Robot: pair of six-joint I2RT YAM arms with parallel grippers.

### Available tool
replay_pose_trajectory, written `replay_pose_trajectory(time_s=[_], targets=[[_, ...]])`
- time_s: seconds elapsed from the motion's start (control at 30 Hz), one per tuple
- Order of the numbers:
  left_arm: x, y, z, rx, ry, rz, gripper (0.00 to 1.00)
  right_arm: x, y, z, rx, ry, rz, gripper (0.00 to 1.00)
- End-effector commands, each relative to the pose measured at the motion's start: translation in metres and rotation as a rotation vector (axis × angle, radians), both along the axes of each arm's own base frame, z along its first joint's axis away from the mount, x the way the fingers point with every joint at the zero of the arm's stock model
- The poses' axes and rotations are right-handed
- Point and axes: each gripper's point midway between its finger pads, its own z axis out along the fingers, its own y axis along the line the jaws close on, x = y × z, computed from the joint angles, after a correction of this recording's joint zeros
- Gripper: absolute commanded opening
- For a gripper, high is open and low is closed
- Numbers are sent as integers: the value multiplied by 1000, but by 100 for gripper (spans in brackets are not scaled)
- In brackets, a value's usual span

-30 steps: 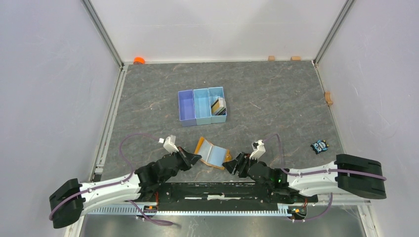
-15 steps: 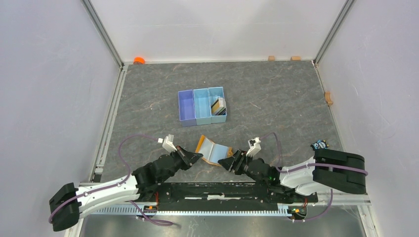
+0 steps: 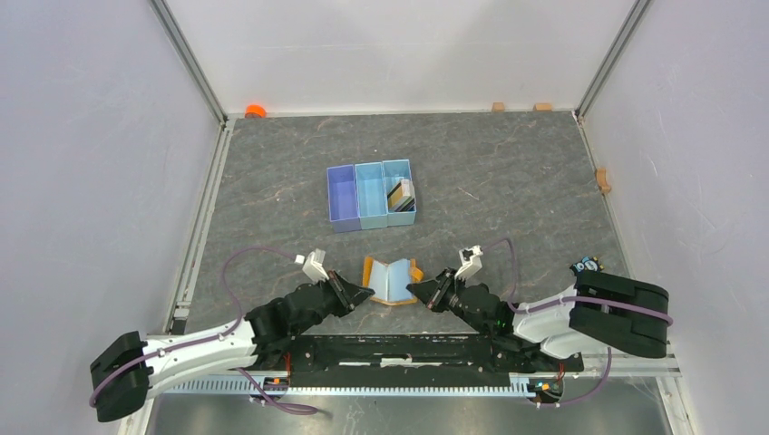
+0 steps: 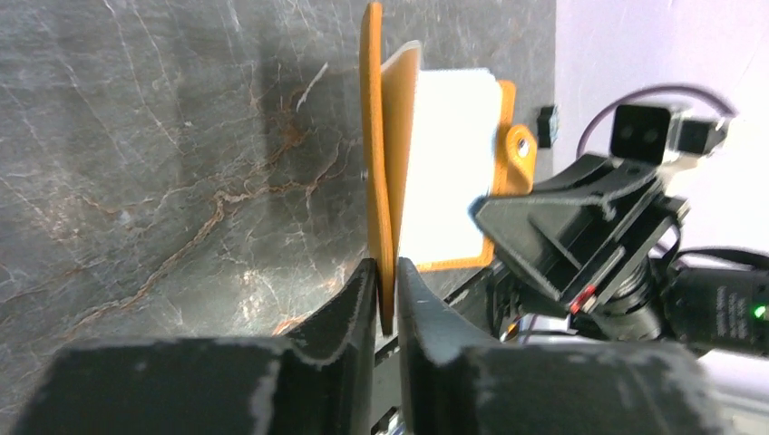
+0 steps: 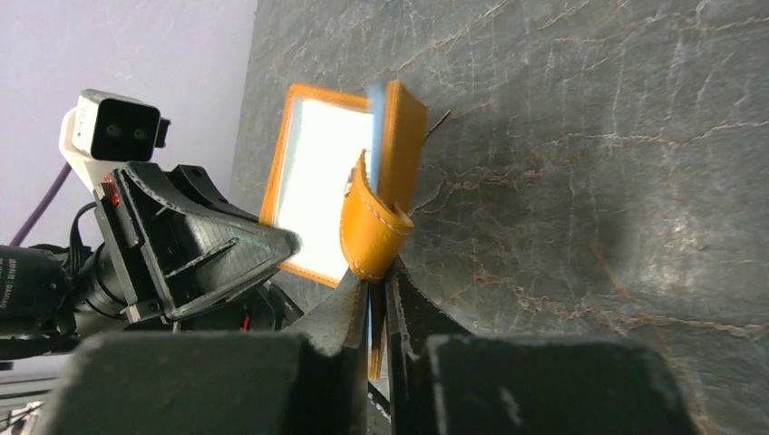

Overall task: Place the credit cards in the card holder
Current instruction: Open the card holder at the center of the board.

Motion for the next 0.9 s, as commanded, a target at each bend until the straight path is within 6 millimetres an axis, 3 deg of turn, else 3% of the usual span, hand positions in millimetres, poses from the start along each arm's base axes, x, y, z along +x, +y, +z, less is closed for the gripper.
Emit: replay_pose_trajectory(time_s=[0.0,0.07,0.23,0.4,0.6,0.87], targets=[[-20,7,-38,83,16,-105,30,1,-3,9,4,-51,19,5],[-25,3,-35,106,11,-158,45,0,-5,3,-65,-58,34,1],[-33,-8,-20,165,-38,-292,79,-6,-16,-4,-198,-85,80,0],[-26,-10,-16,220,-43,-342,92,-14,-26,2,-218,-118,126,0],[-26,-32,-5,105,-53,-416,88,-19,-30,6,-291,-148,179,0],[-24,-45,-18,126,-19,-462,50,-30,-18,8,-262,-146,257,0]])
